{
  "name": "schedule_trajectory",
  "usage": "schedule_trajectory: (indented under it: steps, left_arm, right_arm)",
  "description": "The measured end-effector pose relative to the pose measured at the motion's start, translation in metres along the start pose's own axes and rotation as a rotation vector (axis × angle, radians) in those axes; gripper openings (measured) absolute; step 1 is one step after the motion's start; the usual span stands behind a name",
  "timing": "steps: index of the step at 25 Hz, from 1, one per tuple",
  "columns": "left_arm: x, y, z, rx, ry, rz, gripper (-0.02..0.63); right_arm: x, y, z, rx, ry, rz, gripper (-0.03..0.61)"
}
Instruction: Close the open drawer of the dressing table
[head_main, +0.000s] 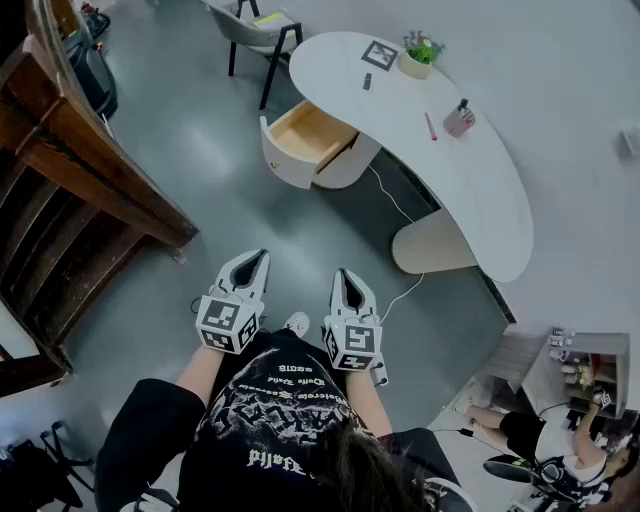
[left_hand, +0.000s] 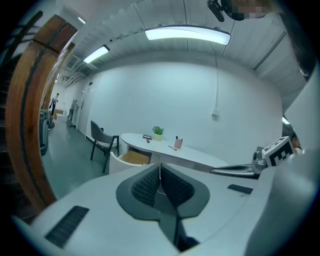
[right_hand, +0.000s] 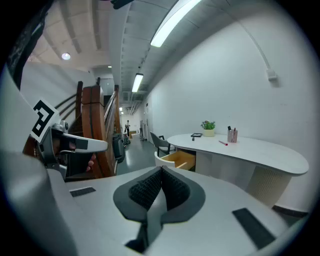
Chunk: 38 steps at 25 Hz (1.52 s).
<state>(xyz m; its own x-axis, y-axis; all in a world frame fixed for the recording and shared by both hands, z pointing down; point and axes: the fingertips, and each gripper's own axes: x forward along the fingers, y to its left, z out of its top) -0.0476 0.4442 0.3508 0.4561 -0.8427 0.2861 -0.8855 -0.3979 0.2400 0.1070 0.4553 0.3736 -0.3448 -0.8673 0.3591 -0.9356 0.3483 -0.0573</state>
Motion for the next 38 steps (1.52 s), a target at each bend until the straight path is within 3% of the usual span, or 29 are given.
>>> schedule_trajectory:
  steps: [16, 20, 27, 38]
  left_arm:
    - [0.002, -0.013, -0.008, -0.013, -0.024, 0.049, 0.028]
    - [0.003, -0.02, -0.018, -0.003, 0.006, 0.062, 0.028]
    - [0.001, -0.022, -0.022, -0.045, 0.009, 0.053, 0.028]
    - [0.022, -0.018, -0.033, -0.039, 0.042, 0.015, 0.028]
  right_arm:
    - [-0.004, -0.012, -0.006, 0.065, -0.027, 0.057, 0.026]
    - [-0.009, -0.019, -0.011, 0.062, -0.027, 0.053, 0.026]
    - [-0.012, -0.011, -0.013, 0.067, -0.018, 0.087, 0.026]
    - [0.004, -0.02, -0.014, 0.042, 0.013, 0.061, 0.026]
